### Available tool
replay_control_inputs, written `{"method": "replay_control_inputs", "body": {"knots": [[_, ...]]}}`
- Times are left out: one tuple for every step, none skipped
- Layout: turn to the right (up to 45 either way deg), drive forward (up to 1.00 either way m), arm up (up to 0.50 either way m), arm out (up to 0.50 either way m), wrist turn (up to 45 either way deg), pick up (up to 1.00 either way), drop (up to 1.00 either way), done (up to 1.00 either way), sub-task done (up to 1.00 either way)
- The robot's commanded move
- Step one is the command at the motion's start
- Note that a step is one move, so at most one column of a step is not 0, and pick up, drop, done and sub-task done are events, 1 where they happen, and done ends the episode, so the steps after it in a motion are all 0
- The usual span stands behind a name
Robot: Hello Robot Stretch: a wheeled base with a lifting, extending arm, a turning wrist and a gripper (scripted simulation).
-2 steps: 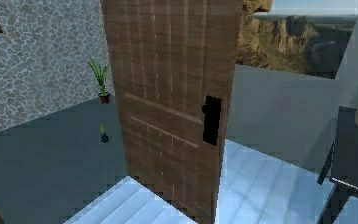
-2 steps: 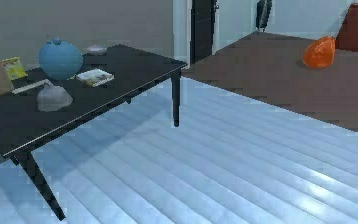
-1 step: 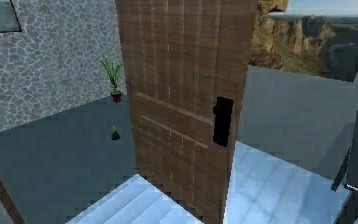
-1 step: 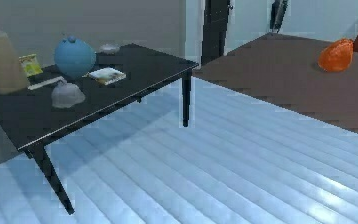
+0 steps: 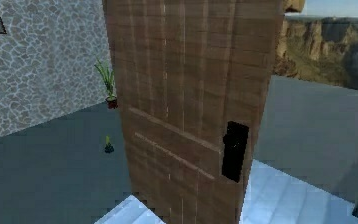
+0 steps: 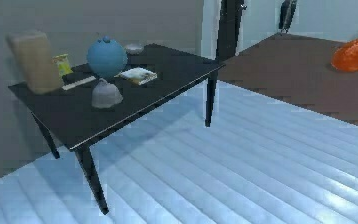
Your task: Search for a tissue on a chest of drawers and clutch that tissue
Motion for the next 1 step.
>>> {"method": "replay_control_inputs", "body": {"knots": [[-27.0,0.0,0.0,0.0,0.0,0.0,0.0,0.0,0.0]]}}
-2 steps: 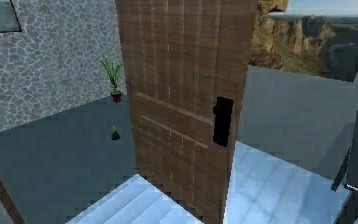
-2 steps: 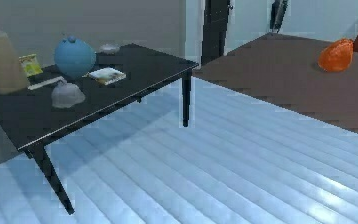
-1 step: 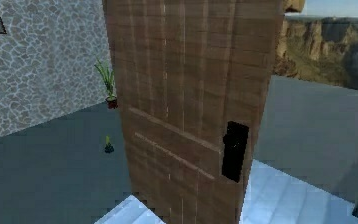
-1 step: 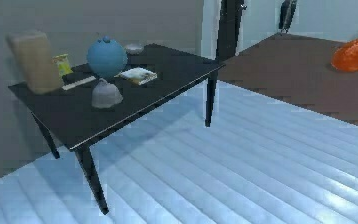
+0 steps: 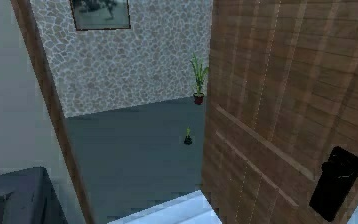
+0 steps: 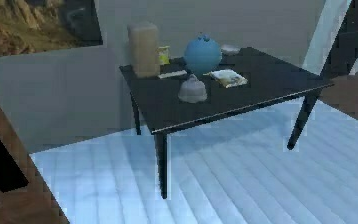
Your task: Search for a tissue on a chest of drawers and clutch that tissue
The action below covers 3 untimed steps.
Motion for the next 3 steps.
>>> {"method": "replay_control_inputs", "body": {"knots": [[-3.0,0.0,0.0,0.0,0.0,0.0,0.0,0.0,0.0],[0.0,0.85,0.0,0.0,0.0,0.0,0.0,0.0,0.0],[-33.0,0.0,0.0,0.0,0.0,0.0,0.0,0.0,0.0]]}}
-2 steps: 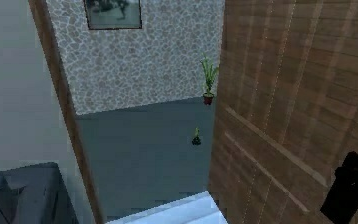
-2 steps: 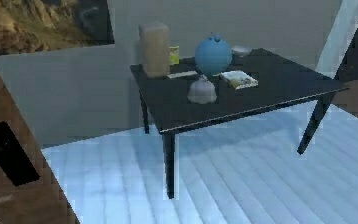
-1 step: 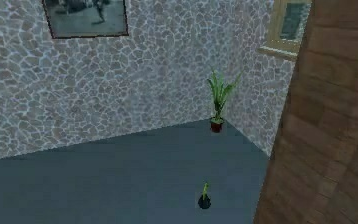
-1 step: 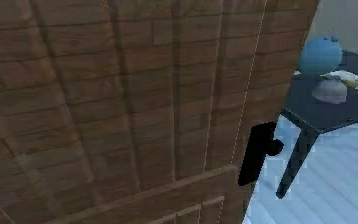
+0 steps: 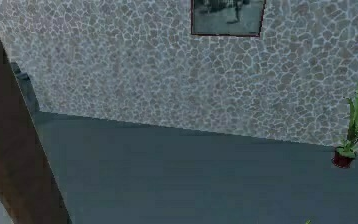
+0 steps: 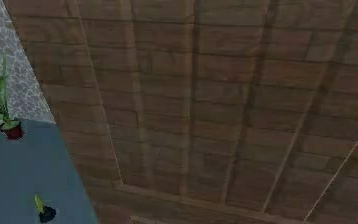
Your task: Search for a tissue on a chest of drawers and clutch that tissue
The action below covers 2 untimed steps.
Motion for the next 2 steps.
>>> {"method": "replay_control_inputs", "body": {"knots": [[0.0,0.6,0.0,0.0,0.0,0.0,0.0,0.0,0.0],[6.0,0.0,0.0,0.0,0.0,0.0,0.0,0.0,0.0]]}}
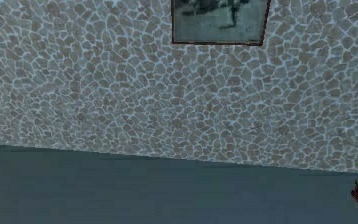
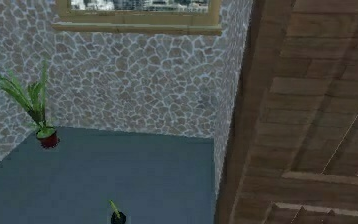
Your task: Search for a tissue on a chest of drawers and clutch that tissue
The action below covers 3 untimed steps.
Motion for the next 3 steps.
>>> {"method": "replay_control_inputs", "body": {"knots": [[0.0,0.15,0.0,0.0,0.0,0.0,0.0,0.0,0.0],[-45.0,0.0,0.0,0.0,0.0,0.0,0.0,0.0,0.0],[-33.0,0.0,0.0,0.0,0.0,0.0,0.0,0.0,0.0]]}}
